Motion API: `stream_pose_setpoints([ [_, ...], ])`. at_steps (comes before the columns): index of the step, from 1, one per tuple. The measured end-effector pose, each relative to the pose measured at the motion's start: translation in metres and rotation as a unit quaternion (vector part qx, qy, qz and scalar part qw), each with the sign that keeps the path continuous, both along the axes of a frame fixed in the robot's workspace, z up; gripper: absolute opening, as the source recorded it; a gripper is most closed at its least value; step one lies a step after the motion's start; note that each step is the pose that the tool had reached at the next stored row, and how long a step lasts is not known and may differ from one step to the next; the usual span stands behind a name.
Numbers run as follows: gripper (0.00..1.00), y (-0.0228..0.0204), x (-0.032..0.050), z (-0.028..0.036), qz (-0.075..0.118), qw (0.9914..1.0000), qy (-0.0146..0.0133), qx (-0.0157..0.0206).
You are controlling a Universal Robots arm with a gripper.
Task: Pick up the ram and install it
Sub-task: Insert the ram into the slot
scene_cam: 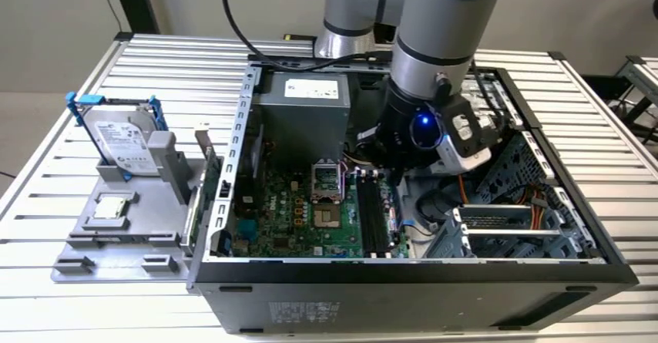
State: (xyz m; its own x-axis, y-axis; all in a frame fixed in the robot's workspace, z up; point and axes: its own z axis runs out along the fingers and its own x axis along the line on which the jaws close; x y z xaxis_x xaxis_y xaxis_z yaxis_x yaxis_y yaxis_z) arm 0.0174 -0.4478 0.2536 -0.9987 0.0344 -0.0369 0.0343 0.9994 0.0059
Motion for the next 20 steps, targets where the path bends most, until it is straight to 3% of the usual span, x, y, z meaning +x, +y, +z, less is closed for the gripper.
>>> stream_pose_setpoints([
  [5,0.0,-0.0028,-0.001,-0.008,0.006,0.99998,0.0,0.0],
  [12,0.0,-0.0035,-0.0062,-0.0169,0.006,0.99998,0.0,0.0],
  [20,0.0,-0.0068,-0.0082,-0.024,0.004,0.99999,0.0,-0.0001],
])
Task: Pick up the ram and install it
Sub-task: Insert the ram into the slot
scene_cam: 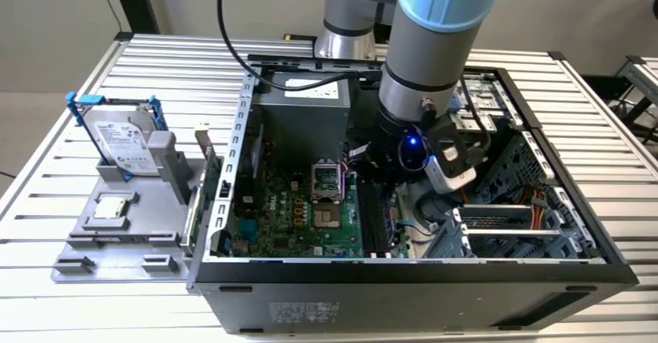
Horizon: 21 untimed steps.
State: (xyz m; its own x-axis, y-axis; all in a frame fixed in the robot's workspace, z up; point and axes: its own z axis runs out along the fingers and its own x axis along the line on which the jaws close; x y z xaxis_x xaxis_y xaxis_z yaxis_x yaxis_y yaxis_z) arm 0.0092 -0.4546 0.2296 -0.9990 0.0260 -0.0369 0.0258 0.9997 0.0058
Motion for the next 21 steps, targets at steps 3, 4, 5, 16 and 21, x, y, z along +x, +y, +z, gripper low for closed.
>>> stream_pose_setpoints([
  [3,0.0,-0.0001,0.0,-0.0001,-0.001,1.0,0.0002,0.0],
  [4,0.0,-0.0001,0.0,-0.0001,-0.001,1.0,0.0002,0.0],
  [5,0.0,-0.0002,0.0,-0.0002,-0.001,1.0,0.0002,0.0],
  [16,0.0,-0.0004,-0.0012,-0.0042,-0.002,1.0,0.0002,0.0],
  [21,0.0,-0.0001,-0.0011,-0.0064,-0.002,1.0,0.0002,-0.0001],
])
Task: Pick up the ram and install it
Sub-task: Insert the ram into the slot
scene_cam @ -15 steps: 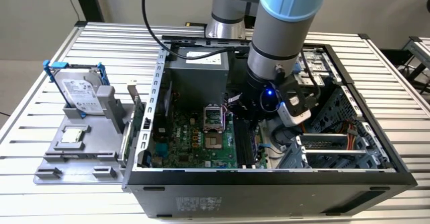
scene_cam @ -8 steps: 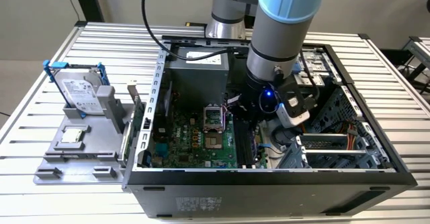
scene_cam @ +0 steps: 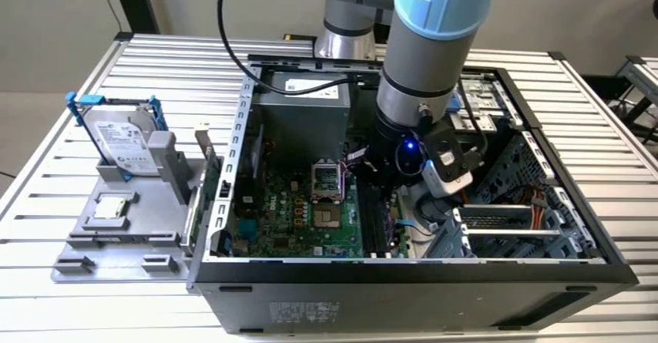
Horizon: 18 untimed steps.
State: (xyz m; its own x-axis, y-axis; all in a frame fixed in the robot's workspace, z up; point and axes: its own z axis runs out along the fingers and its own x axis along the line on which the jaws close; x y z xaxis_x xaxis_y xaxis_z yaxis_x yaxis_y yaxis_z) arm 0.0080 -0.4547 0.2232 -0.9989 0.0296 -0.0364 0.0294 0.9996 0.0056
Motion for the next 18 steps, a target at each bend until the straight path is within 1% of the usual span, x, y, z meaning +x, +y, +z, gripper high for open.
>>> stream_pose_setpoints([
  [13,0.0,0.0006,-0.0013,-0.0007,0.0,1.0,0.0004,0.0],
  [18,0.0,0.0007,-0.0011,-0.0043,0.0,1.0,0.0003,0.0001],
])
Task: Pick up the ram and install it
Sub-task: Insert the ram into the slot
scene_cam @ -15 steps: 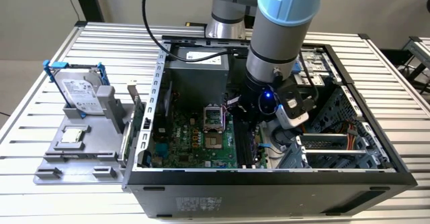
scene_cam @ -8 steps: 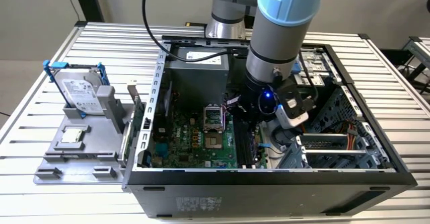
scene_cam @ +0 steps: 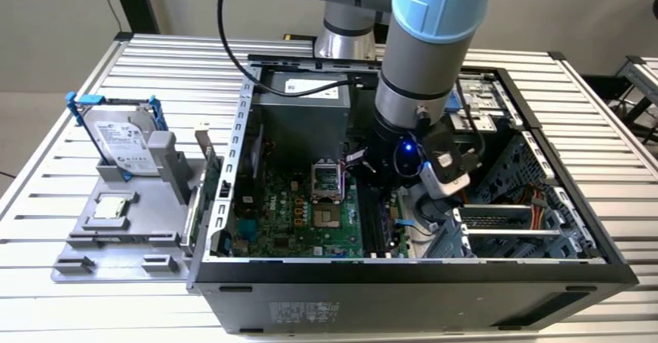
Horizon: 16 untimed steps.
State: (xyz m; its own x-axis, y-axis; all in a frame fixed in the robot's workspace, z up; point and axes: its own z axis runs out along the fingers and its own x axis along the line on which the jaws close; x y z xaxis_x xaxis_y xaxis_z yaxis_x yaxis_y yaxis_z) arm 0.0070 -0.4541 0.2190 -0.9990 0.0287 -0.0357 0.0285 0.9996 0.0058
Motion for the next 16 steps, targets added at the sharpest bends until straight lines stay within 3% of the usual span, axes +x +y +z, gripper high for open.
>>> stream_pose_setpoints([
  [16,0.0,0.0015,0.0004,-0.0017,0.0,1.0,0.0,0.0001],
])
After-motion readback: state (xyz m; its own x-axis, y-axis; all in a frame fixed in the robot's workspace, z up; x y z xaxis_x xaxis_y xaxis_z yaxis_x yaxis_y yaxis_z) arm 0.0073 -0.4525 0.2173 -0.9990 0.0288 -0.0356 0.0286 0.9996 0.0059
